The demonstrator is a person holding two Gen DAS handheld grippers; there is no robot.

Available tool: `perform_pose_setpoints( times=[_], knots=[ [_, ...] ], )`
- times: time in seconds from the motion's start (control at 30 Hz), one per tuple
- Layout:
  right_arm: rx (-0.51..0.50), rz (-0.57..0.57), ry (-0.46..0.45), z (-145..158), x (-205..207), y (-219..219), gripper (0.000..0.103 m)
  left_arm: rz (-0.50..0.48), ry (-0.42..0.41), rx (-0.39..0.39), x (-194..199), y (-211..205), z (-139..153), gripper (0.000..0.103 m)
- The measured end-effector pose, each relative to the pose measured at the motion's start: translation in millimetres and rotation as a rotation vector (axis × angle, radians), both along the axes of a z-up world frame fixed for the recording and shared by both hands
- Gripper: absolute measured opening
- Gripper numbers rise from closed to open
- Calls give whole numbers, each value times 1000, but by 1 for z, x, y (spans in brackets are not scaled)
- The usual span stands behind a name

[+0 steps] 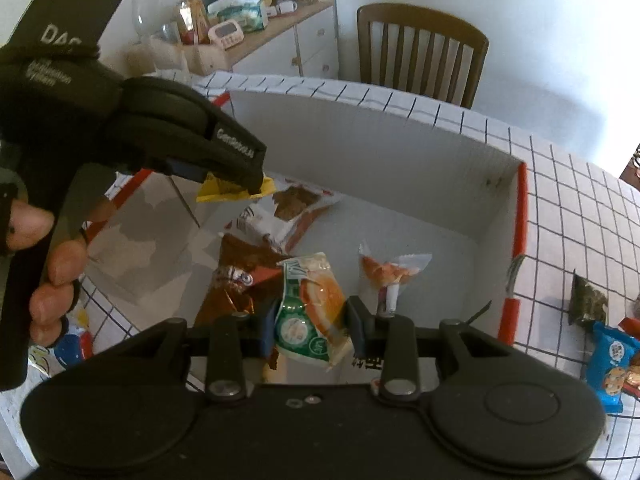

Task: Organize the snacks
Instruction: 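Carry the M&M's bag and bread packet over the red box with both tools, then lower into the box and open both tools releasing both snacks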

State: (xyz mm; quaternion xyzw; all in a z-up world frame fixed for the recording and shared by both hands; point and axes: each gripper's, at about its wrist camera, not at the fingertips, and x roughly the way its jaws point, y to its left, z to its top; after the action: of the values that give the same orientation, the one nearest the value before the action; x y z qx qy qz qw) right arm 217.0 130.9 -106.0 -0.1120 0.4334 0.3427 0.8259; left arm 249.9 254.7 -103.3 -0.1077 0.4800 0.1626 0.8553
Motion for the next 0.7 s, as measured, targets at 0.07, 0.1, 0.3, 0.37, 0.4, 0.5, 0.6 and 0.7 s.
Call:
perform_pose_setpoints(
  times=[0.07, 0.1, 0.3, 0.37, 0.4, 0.5, 0.6, 0.7],
  knots=[
    [-10, 10, 8, -4, 0, 2, 34, -5, 10, 1, 2, 0, -4, 34],
    [-15, 12, 12, -6, -1, 4, 34, -6, 16, -1, 3, 0, -6, 34],
    [-27, 9, 39, -11, 1, 6, 34, 0, 42, -7, 6, 2, -13, 34],
    [-34, 9, 37, -11, 1, 7, 34, -1, 48, -12, 6, 3, -14, 34],
    [-38, 7, 37, -11, 1, 7, 35, 0, 51, -14, 6, 2, -14, 34],
    [-37, -4, 51, -12, 6, 9, 37, 6, 55, -18, 4, 3, -15, 34],
    [-34, -4, 44, -10, 4, 9, 36, 12, 57, -16, 3, 2, -15, 34],
    [-24, -10, 36, -8, 2, 6, 39, 17, 60, -28, 0, 1, -14, 34]
  ],
)
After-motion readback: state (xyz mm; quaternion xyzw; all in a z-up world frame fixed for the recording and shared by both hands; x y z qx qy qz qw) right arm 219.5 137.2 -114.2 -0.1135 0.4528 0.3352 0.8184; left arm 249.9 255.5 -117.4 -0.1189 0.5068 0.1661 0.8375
